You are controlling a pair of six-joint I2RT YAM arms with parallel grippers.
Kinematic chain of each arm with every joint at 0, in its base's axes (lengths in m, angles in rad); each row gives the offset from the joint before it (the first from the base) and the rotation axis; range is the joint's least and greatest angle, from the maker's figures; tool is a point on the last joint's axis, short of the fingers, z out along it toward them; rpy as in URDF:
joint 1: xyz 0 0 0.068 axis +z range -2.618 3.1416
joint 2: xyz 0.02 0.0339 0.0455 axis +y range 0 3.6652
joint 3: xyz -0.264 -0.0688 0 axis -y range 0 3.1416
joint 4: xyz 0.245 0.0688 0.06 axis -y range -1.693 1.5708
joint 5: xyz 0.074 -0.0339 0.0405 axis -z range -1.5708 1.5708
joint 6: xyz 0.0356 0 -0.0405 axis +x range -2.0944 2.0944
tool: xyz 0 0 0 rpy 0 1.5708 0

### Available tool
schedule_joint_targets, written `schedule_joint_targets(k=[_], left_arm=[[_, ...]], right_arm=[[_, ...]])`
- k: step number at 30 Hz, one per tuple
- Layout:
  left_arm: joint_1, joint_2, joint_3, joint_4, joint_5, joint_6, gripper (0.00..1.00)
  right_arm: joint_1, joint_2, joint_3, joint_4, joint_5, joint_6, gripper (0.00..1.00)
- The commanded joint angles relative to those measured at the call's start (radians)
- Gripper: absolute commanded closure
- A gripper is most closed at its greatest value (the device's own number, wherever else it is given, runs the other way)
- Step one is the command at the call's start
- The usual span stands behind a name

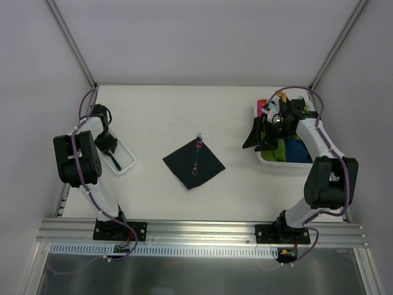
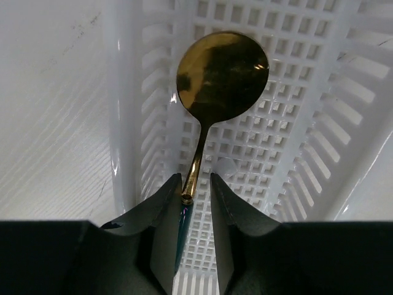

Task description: Place the utensils on the paper napkin and roll it up

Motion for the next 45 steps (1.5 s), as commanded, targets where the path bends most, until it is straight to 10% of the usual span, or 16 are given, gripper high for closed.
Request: schedule_joint_targets(k=[1, 9, 19, 34, 45], left_arm=[[0.013, 0.045, 0.000, 0.035, -0.009, -0.013, 0.75], [0.008, -0.030, -0.011, 0.055, 0.013, 0.021, 1.00], [-0.162, -0.322, 0.086, 0.017, 0.085, 0.290, 1.00], [-0.759, 0.064, 0.412, -0.097, 0.323, 0.349, 1.00], [-0.840, 0.148, 0.410, -0.091, 0.281, 0.145, 1.00]], right_arm=[[-0.019, 0.015, 0.017, 0.004, 0.041, -0.005, 0.01], [-0.019, 0.012, 0.011, 0.002, 0.024, -0.005, 0.01], [-0.019, 0.003, 0.003, 0.004, -0.016, -0.024, 0.01], [-0.016, 0.009, -0.003, 0.002, -0.001, -0.030, 0.01], [-0.016, 0.027, -0.003, 0.004, -0.001, -0.028, 0.01]])
